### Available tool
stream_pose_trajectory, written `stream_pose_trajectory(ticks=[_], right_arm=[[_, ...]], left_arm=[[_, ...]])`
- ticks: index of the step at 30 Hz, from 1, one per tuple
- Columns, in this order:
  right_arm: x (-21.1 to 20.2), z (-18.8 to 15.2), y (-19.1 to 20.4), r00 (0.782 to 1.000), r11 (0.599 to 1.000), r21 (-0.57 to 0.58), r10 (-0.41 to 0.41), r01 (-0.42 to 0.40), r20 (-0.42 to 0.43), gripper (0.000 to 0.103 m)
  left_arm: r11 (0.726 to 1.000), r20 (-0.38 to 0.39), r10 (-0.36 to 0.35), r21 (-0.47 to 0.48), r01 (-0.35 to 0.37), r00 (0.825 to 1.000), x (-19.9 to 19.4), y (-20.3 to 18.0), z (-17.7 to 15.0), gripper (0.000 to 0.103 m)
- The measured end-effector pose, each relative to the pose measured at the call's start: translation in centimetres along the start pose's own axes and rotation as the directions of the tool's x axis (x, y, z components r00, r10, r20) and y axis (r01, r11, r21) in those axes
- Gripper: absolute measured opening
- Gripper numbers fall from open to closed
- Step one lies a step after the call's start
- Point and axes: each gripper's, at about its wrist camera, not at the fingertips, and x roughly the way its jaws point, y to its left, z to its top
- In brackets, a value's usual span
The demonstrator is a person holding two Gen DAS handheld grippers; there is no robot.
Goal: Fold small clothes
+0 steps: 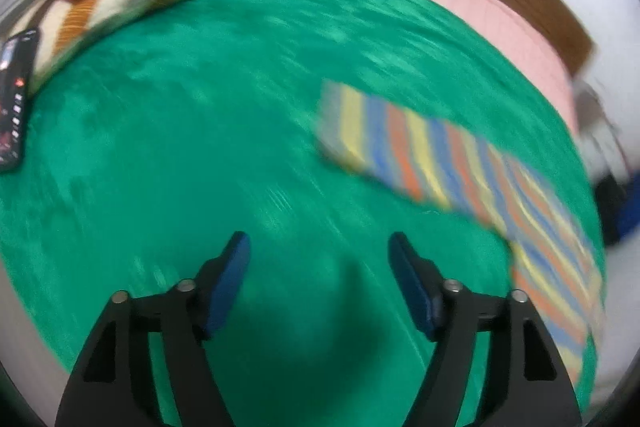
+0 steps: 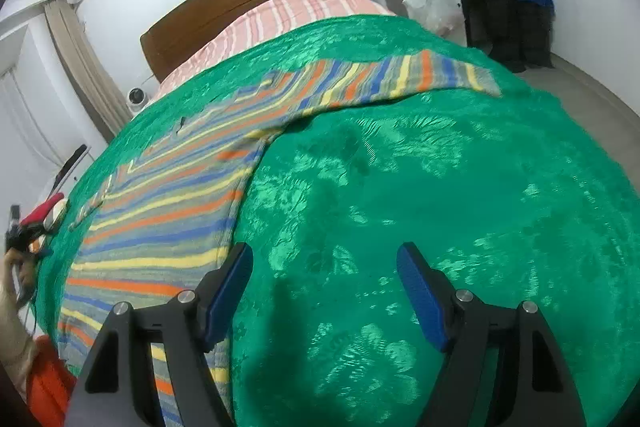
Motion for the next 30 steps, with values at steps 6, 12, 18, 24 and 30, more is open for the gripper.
stream_pose_trajectory(ticks=[6, 12, 18, 24, 30], right_arm=[[-0.7, 0.3, 0.1, 0.997, 0.998, -0.005, -0.063, 0.063, 0.036, 0.077], [-1.3, 1.1, 0.7, 0.992, 0.994, -0.015, -0.106, 0.107, 0.062, 0.077], [0.2, 2.9, 1.4, 0.987, 0.994, -0.013, -0.108, 0.110, 0.120, 0.084], [3.8, 1.4, -0.1, 0.986, 0.990, 0.018, -0.143, 0.142, 0.090, 0.084], [3.8, 1.2, -0.6, 0.990, 0.994, 0.031, -0.111, 0.109, 0.090, 0.088]], left_arm=[[0.985, 0.018, -0.088, 0.151, 0.084, 0.996, -0.1, -3.6, -7.1, 0.095], [0.941, 0.115, -0.006, 0.336, -0.033, 0.993, 2.1, -5.1, -10.1, 0.103], [0.929, 0.200, 0.010, 0.361, -0.083, 0.980, 1.9, -5.4, -11.5, 0.103], [0.926, 0.221, 0.015, 0.364, -0.097, 0.975, 1.8, -5.3, -11.7, 0.103], [0.925, 0.231, 0.020, 0.366, -0.106, 0.973, 1.9, -5.5, -11.9, 0.103]])
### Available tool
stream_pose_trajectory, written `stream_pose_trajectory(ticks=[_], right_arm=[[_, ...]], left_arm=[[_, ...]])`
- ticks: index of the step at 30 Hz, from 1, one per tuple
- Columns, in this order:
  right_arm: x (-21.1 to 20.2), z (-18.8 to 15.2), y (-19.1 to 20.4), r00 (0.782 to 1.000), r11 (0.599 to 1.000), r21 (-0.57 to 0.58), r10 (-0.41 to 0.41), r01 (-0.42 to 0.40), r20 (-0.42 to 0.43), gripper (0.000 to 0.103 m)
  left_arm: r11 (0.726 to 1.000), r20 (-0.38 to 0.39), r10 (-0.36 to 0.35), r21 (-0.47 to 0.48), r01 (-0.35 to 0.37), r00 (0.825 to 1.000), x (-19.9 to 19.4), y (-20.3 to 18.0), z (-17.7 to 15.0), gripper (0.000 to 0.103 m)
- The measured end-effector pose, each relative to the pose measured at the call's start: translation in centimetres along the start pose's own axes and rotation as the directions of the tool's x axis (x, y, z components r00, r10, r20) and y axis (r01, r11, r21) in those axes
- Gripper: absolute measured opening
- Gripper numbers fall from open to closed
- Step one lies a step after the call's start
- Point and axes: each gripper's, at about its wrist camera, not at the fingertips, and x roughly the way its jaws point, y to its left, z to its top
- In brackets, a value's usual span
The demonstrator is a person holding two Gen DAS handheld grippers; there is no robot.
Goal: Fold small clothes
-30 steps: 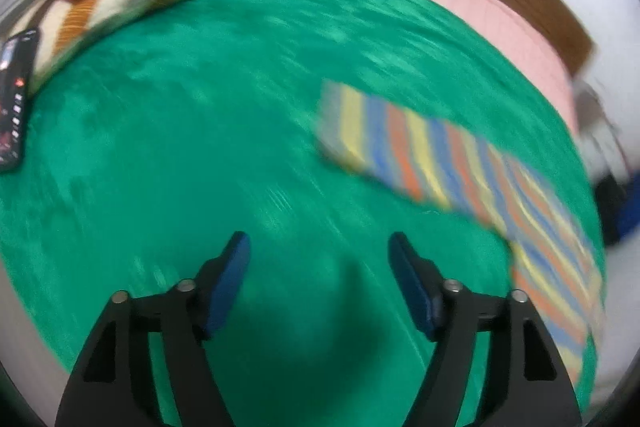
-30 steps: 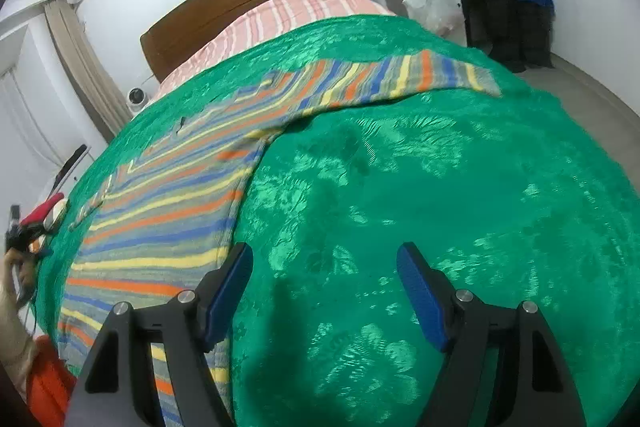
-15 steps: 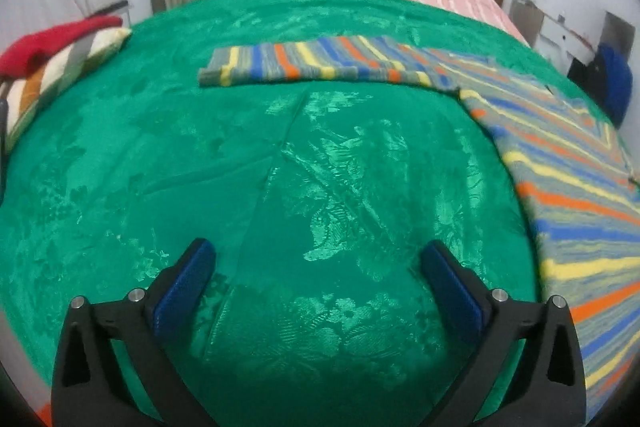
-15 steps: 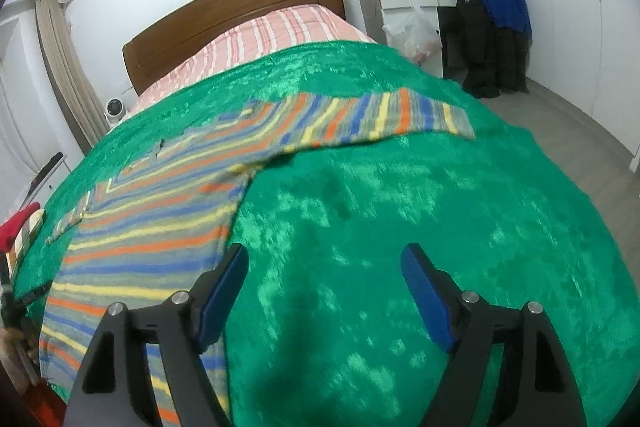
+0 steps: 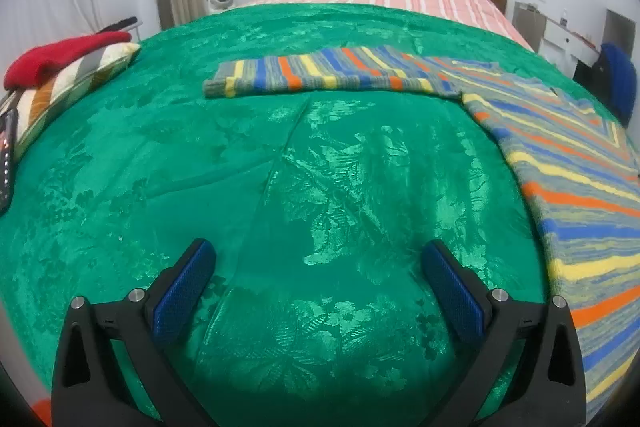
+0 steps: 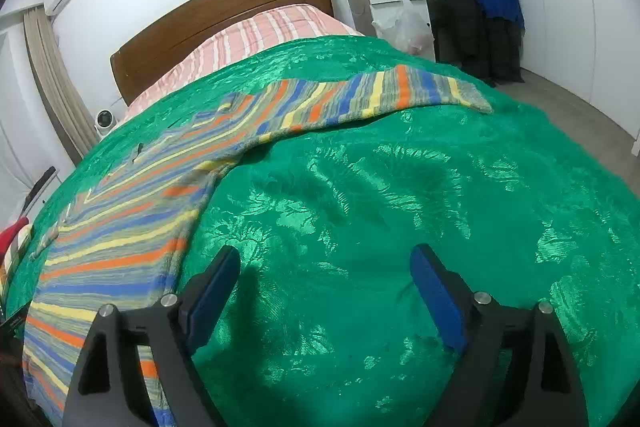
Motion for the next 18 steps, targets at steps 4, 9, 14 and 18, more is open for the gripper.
stream_pose_trajectory(ticks=[4, 9, 14, 18], right_arm=[[0.16, -0.13, 0.12, 1.000, 1.000, -0.012, -0.005, 0.005, -0.004, 0.089], [0.28, -0.13, 0.32, 1.000, 1.000, -0.018, -0.009, 0.009, -0.006, 0.089], [0.33, -0.13, 0.38, 1.000, 1.000, -0.020, -0.011, 0.011, -0.006, 0.089], [0.33, -0.14, 0.41, 1.000, 1.000, -0.020, -0.012, 0.011, -0.006, 0.090]], left_arm=[[1.000, 0.001, 0.002, 0.001, -0.002, 1.000, -0.02, -0.04, -0.01, 0.103], [1.000, 0.002, 0.003, 0.002, -0.004, 1.000, -0.03, -0.13, -0.09, 0.103], [1.000, 0.001, 0.004, 0.002, -0.004, 1.000, -0.02, -0.13, -0.09, 0.103], [1.000, 0.001, 0.004, 0.002, -0.004, 1.000, -0.03, -0.11, -0.10, 0.103]])
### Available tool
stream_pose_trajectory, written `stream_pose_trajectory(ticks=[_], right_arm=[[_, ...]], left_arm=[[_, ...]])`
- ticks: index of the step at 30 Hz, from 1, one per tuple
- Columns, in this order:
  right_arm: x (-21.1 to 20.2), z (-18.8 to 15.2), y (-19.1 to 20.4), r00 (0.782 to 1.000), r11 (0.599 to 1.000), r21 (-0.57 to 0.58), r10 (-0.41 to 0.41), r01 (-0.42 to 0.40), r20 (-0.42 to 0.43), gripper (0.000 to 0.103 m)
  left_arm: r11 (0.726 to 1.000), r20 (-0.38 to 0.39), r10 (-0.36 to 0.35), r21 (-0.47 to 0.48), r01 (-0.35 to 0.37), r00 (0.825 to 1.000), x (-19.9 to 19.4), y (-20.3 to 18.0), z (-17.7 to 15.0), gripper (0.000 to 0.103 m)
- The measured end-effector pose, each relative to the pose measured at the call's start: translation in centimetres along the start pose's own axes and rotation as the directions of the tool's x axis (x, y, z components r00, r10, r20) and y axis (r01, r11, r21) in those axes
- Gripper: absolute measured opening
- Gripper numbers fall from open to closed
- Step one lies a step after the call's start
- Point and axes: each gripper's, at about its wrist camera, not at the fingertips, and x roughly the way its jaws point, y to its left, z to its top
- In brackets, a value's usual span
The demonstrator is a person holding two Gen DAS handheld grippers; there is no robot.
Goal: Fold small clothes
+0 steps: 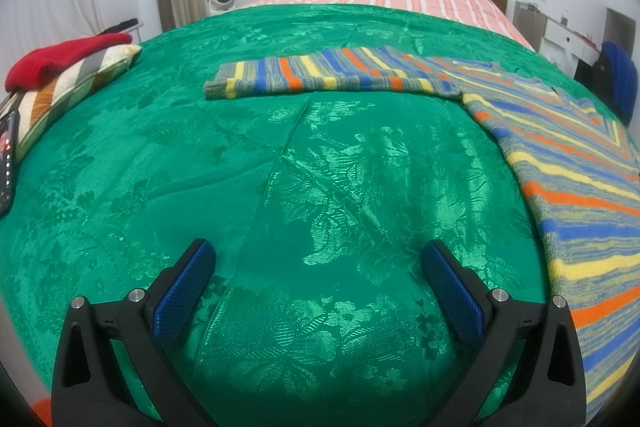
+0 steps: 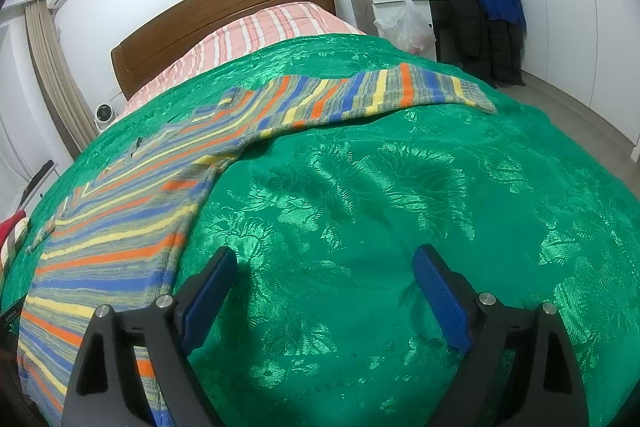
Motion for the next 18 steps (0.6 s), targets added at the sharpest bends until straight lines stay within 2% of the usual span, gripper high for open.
stream_pose_trajectory(ticks=[18], right_arm=[[0.09, -0.03, 0.13, 1.000, 1.000, -0.009, -0.006, 0.006, -0.002, 0.090]], left_arm=[[1.000, 0.000, -0.001, 0.001, 0.001, 1.000, 0.06, 0.00, 0.02, 0.103]])
